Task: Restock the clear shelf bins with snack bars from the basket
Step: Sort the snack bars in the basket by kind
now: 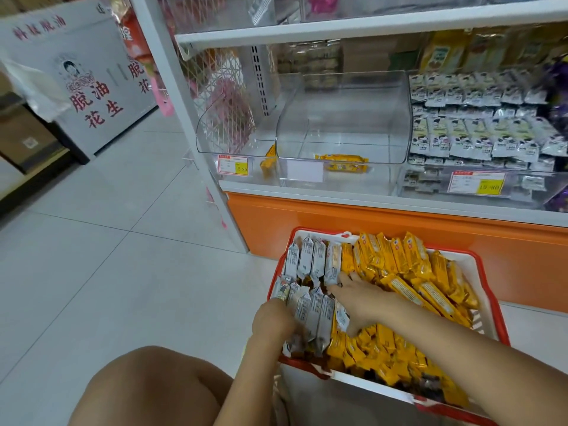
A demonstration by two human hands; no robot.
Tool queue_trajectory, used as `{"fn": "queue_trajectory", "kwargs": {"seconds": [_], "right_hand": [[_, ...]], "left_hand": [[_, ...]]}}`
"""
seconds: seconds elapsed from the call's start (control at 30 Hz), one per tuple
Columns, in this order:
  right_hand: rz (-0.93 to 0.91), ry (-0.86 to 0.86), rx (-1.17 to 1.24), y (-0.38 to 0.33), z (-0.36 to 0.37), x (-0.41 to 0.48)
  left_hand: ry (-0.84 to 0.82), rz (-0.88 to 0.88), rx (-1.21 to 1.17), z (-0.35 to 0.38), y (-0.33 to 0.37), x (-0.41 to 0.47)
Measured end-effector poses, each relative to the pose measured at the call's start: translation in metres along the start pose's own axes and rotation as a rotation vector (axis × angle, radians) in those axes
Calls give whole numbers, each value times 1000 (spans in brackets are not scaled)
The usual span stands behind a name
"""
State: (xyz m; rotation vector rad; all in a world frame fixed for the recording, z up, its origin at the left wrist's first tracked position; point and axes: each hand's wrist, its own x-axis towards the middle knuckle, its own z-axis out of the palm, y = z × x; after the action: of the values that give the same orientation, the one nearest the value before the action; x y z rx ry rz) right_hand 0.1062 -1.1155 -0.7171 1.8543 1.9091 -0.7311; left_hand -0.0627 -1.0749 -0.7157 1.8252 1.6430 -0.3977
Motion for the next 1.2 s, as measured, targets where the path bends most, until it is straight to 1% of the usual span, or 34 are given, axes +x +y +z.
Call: {"fn": "queue_trajectory", "kwargs": {"seconds": [0.07,0.13,0.23,0.3,0.4,0.5,0.57,0.63,0.73,0.77,0.8,0.87,0.93,1.0,1.03,1.13,1.2], "right_hand": [[-21,48,35,3,1,-3],[-35,132,56,7,0,-4],[-78,281,61,12,-4,-3],[-143,333,-9,14,-3,-2],[-261,378,-91,16,-3,0],[-254,536,9,29,-12,-1],[-170,637,194,46,-26,-9],[-52,775,474,63,-42,-21],[120,1072,962,82,-59,-39],[152,1148,1153,87,-60,-45],[143,1198,1360,88,-59,-52],[90,1201,1705,83,-56,-66],[39,1154,1892,73,-53,-73],[36,1128,1938,64,-51,-68],[46,1131,1913,61,-51,-66],[91,1132,1695,57,-50,-62],[95,1137,1568,57,-49,-64]], "left_hand": [[25,9,-70,-5,0,2],[28,33,-230,-13,2,6],[-42,143,-620,-29,12,4],[-95,163,-843,-40,21,0],[-97,209,-913,-50,30,-7],[-101,238,-1016,-53,37,-8],[-147,281,-1138,-54,43,-5],[-217,323,-1256,-58,51,-1],[-295,325,-1409,-66,66,5],[-321,323,-1444,-67,71,6],[-348,329,-1470,-67,77,6],[-407,355,-1524,-64,88,9],[-486,385,-1568,-60,100,10],[-556,436,-1597,-57,111,9],[-589,459,-1620,-55,117,8],[-651,528,-1711,-51,129,6],[-635,542,-1731,-50,134,5]]}}
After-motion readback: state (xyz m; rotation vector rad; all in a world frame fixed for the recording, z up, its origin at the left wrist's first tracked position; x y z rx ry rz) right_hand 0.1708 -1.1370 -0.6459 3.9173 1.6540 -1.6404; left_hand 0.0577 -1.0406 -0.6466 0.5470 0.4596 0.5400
